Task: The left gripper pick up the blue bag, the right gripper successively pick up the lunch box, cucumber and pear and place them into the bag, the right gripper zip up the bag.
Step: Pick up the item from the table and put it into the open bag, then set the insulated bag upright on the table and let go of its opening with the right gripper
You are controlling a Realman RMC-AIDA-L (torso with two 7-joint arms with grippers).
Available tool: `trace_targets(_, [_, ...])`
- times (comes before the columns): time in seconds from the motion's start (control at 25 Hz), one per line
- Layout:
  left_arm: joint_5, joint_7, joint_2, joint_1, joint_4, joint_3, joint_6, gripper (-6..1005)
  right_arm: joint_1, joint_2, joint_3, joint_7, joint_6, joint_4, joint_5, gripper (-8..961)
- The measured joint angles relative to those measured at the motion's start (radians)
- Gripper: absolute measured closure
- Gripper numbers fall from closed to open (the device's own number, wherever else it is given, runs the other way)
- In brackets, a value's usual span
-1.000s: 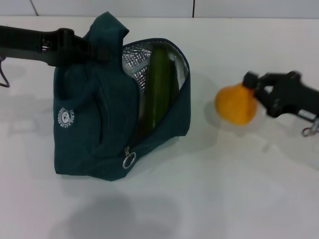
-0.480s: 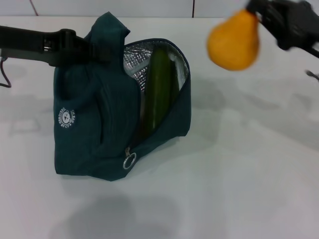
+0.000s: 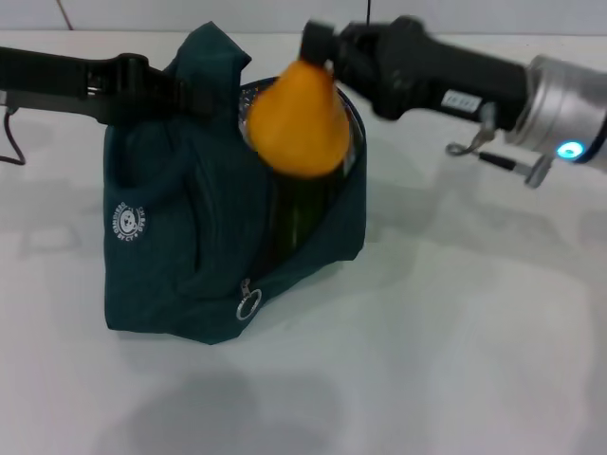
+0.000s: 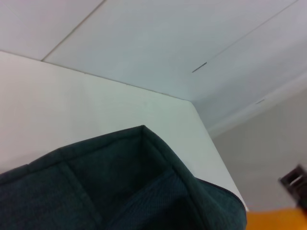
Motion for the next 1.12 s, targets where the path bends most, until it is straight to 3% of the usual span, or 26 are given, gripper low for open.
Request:
trace_targets(0.16, [-0.001,0.005,0.0,0.001,-0.005,-0.004,0.0,957,-0.001,0.0,-0.123,0.007,0.039,-0.003,0.068,817])
trace_targets(0.28, [-0.001,0.008,0.001,-0.001,-0.013,-0.004,0.0,957,-0.005,0.0,-0.146,0.012,0.061,-0.003,0.073,807])
trace_targets(1.0, [0.004,0.008,0.007,-0.007,-0.027,-0.004,-0.002,957,-0.039,0.0,-0.165,0.041,0.102,-0.036,0.108,750])
trace_targets(1.12, [0.003,0.008,0.009,-0.005,-0.027,-0.004,-0.002,956,-0.114,-0.009,-0.145,0.085,0.103,-0.059,0.167,626])
